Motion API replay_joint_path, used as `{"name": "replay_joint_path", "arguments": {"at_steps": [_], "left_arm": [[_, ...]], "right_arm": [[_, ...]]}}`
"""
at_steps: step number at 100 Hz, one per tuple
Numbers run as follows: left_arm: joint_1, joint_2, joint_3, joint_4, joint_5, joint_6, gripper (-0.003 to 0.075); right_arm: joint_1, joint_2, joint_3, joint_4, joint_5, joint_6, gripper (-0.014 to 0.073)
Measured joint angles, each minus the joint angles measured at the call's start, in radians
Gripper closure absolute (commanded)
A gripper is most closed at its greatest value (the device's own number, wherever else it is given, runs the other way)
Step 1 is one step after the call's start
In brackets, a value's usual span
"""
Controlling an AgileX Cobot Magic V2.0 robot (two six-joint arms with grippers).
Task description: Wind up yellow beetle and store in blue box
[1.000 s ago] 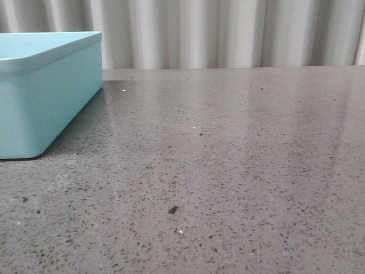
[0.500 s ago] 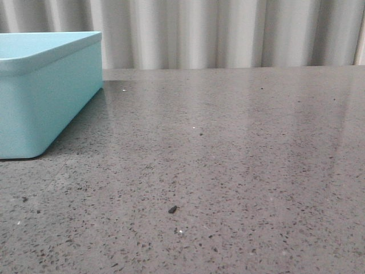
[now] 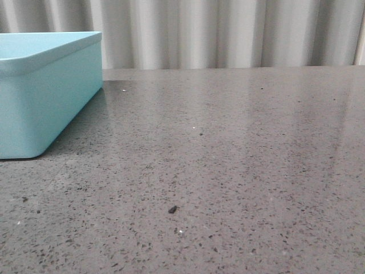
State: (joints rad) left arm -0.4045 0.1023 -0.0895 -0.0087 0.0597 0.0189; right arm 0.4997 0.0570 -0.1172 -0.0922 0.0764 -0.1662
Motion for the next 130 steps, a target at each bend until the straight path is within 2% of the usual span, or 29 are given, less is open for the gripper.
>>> {"name": "replay_joint_path", "arguments": {"at_steps": [54, 74, 85, 111, 130], "left_arm": [[0.000, 0.000, 0.042, -0.004, -0.021, 0.000, 0.0741], [0.004, 0.000, 0.085, -0.014, -0.022, 0.000, 0.0741], [0.054, 0.000, 0.087, -0.023, -0.025, 0.000, 0.0741], [0.250, 0.000, 0.087, -0.069, -0.014, 0.000, 0.0741], [0.320, 0.000, 0.087, -0.092, 0.034, 0.000, 0.0741]], "right_arm": [[0.000, 0.000, 0.040, 0.002, 0.034, 0.000, 0.0635], [-0.012, 0.000, 0.084, 0.176, 0.034, 0.002, 0.0635], [-0.066, 0.000, 0.110, 0.218, 0.034, 0.001, 0.0635], [-0.223, 0.000, 0.125, 0.274, 0.036, 0.001, 0.0635], [-0.291, 0.000, 0.125, 0.330, 0.036, 0.001, 0.0635]]}}
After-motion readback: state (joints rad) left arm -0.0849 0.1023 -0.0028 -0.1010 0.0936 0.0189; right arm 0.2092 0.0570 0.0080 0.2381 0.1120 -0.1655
